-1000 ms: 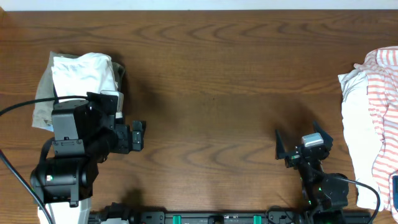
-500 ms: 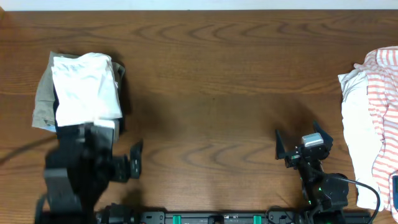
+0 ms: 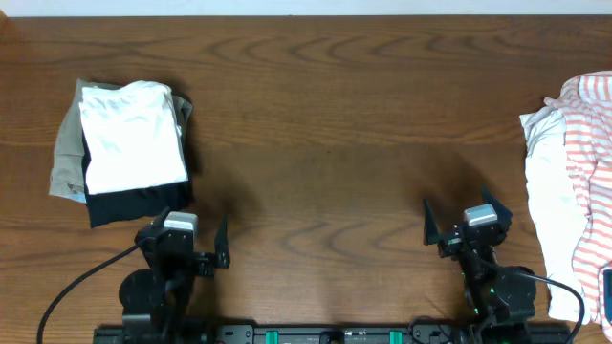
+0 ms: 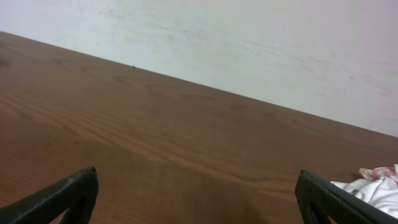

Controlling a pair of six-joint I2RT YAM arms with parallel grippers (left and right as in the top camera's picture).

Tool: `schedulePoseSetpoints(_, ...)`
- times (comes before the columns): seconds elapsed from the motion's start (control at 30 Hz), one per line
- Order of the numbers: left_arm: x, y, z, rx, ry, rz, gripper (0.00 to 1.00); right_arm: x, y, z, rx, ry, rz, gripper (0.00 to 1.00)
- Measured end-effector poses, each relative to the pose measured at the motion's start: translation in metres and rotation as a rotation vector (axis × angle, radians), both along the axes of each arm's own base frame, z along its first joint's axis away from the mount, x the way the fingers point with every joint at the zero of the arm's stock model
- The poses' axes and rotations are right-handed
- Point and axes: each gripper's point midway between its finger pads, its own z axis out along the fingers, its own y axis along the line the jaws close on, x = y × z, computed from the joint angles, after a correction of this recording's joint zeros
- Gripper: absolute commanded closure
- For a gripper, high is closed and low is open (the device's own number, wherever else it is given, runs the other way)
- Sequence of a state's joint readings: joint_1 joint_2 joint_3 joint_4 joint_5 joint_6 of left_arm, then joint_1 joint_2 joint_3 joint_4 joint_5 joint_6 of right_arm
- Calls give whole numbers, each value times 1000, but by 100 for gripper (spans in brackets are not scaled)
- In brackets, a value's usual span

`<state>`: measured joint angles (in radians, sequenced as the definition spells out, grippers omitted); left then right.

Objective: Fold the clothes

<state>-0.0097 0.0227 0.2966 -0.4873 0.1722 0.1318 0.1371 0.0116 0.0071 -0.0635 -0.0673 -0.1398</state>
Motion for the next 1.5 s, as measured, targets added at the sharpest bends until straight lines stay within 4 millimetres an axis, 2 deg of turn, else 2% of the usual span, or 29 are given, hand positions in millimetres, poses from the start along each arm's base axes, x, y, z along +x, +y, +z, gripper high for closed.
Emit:
schedulePoseSetpoints(0.23, 27, 13, 1, 18, -169, 81, 2, 0, 0, 0, 0, 1, 0, 1)
schedulePoseSetpoints(0.37, 34, 19, -19, 31, -176, 113, 2, 0, 0, 0, 0, 1, 0, 1)
schedulePoseSetpoints(1.5, 34, 19, -18, 24, -184, 117, 2, 0, 0, 0, 0, 0, 0, 1)
